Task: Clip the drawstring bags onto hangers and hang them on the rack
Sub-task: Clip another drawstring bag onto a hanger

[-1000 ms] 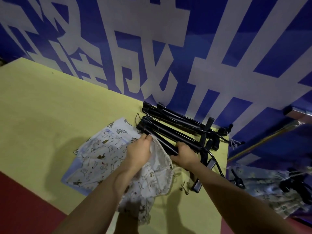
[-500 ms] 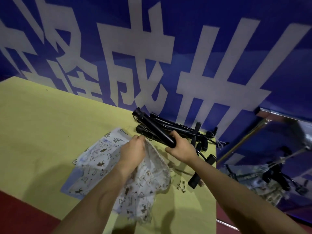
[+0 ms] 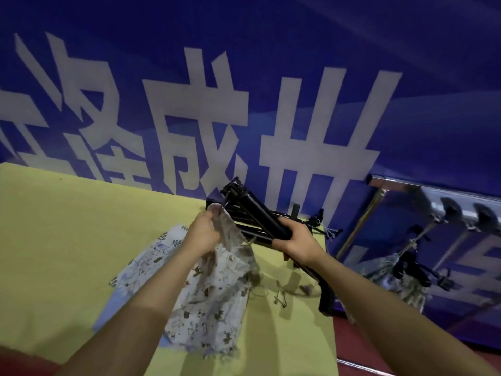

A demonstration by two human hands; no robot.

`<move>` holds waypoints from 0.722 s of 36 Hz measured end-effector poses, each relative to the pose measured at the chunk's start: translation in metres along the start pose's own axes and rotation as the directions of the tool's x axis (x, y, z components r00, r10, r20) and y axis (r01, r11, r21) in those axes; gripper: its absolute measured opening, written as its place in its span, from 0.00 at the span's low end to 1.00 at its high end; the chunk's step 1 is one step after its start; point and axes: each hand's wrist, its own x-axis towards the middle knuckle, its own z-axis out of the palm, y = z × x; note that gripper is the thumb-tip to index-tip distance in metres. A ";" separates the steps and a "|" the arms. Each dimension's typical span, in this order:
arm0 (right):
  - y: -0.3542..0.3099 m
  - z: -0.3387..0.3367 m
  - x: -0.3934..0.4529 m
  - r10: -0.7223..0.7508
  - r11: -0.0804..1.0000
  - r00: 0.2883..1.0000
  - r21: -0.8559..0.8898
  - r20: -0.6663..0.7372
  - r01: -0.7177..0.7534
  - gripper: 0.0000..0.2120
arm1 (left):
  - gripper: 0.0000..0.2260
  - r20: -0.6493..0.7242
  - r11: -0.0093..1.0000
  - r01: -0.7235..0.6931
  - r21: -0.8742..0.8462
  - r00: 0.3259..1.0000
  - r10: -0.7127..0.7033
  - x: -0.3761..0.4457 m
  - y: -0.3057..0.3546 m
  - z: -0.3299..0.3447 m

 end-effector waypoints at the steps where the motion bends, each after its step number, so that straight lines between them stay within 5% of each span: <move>1: 0.002 0.000 -0.003 0.015 1.000 1.000 0.001 0.015 -0.015 0.20 | 0.18 -0.014 1.000 -0.022 -0.012 1.000 0.022 0.002 -0.001 -0.001; 7: 0.015 0.005 -0.018 0.086 0.996 0.992 -0.042 0.093 -0.083 0.18 | 0.29 0.072 0.985 -0.169 -0.028 0.983 0.171 -0.004 0.004 -0.007; 11: 0.020 0.010 -0.019 0.138 0.960 0.982 -0.261 0.127 -0.101 0.19 | 0.30 0.168 0.965 -0.263 -0.019 0.950 0.262 -0.012 0.002 -0.011; 14: 0.022 0.016 -0.017 0.134 0.856 0.982 -0.515 0.131 -0.048 0.19 | 0.33 0.212 0.960 -0.271 0.076 0.945 0.250 -0.016 -0.002 -0.014; 20: 0.007 0.028 -0.005 0.004 0.656 0.976 -0.737 0.216 0.161 0.14 | 0.39 0.319 0.913 -0.312 0.264 0.921 0.223 -0.028 -0.002 -0.006; 26: -0.012 0.041 0.008 -0.150 0.382 0.952 -0.873 0.266 0.304 0.16 | 0.31 0.307 0.798 -0.383 0.465 0.915 0.261 -0.030 0.006 0.015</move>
